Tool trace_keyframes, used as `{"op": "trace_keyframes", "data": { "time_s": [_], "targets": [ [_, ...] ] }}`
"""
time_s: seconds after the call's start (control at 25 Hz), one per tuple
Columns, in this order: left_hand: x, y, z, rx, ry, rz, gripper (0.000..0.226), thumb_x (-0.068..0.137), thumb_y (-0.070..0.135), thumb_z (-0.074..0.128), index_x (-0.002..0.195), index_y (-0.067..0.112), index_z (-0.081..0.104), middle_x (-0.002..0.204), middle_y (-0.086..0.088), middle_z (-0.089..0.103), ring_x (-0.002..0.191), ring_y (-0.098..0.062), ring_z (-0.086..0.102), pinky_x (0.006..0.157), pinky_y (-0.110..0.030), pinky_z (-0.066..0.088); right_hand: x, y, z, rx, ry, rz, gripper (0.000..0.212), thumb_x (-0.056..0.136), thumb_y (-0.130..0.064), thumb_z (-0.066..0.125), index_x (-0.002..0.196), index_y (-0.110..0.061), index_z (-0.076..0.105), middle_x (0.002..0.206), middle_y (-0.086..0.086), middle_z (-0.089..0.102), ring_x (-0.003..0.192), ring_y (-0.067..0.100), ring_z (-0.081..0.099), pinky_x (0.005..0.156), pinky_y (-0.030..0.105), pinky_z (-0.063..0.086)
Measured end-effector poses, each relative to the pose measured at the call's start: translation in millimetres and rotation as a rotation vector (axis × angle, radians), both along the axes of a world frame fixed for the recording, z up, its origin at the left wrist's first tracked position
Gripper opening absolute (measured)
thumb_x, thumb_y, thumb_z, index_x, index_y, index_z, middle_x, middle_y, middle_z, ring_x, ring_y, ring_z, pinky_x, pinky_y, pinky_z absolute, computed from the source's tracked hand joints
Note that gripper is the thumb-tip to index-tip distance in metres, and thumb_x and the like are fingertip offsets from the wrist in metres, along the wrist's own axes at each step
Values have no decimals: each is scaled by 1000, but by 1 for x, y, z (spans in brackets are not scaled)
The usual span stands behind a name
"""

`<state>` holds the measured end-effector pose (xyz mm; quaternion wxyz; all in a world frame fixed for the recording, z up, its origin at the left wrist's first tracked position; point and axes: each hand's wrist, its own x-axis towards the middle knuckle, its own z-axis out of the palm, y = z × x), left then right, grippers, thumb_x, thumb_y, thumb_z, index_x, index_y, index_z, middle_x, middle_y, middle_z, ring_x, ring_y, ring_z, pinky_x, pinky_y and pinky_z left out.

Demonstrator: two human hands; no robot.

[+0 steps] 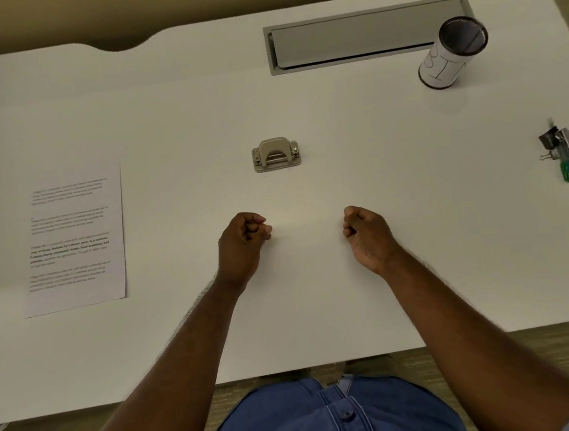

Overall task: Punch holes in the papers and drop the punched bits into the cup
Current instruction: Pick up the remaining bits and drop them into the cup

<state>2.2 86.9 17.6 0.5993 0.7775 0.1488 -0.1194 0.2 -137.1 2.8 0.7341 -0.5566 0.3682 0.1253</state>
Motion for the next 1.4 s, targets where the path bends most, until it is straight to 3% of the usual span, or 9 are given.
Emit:
{"op": "trace_keyframes", "data": {
  "time_s": [0.2,0.44,0.6,0.72,0.84,0.96,1.12,1.32,1.4],
  "targets": [
    [28,-71,14,-13,-14,-74,11,84,6,67,88,15,63,80,-4,70,72,-8,66,69,-18,51,32,-60,25,61,-51,-47,29,89,5,46,70,-15,54,67,1,42,62,11,37,63,22,34],
    [104,-212,46,-18,-135,-248,7,81,9,71,84,11,65,73,0,69,65,-5,65,64,-12,49,118,-173,58,-402,-131,106,18,90,-5,47,81,-13,61,69,-3,52,63,13,46,58,21,40],
    [175,-302,61,52,-284,-283,9,80,13,74,83,9,66,72,-1,70,62,0,64,60,-10,49,184,-233,76,-784,-226,197,20,90,-7,45,93,-3,65,90,10,66,85,23,58,73,26,43],
    [223,-344,65,112,-380,-270,9,78,13,76,80,12,67,69,5,68,62,3,62,62,-9,47,228,-263,85,-947,-302,264,23,89,-1,44,91,0,67,100,15,70,91,24,60,65,11,35],
    [261,-368,62,223,-439,-328,7,79,13,74,86,13,72,81,2,73,74,-7,67,75,-28,56,260,-280,89,-1011,-358,338,19,86,-2,53,82,0,70,92,15,72,80,19,61,53,2,34],
    [289,-378,56,406,-441,-408,14,86,15,64,96,18,73,95,1,75,88,-14,68,82,-37,55,278,-292,87,-1062,-356,424,14,84,-8,63,82,-1,75,89,15,74,84,25,67,69,19,45],
    [304,-387,54,630,-483,-479,24,92,16,53,103,24,72,104,3,75,98,-21,66,86,-40,50,290,-300,85,-1031,-327,469,16,84,3,59,93,4,72,99,19,72,92,29,67,86,33,54],
    [307,-388,58,551,-446,-393,10,78,16,72,86,22,74,88,4,76,88,-17,68,83,-42,52,291,-296,94,-1126,-363,429,8,76,1,69,78,-4,74,85,12,74,77,22,66,70,25,52],
    [305,-386,60,491,-443,-375,11,79,14,71,88,19,75,90,2,76,89,-17,68,83,-40,53,293,-296,96,-1132,-357,464,8,77,1,68,81,-4,74,88,12,74,82,24,67,75,28,53]
  ]
}}
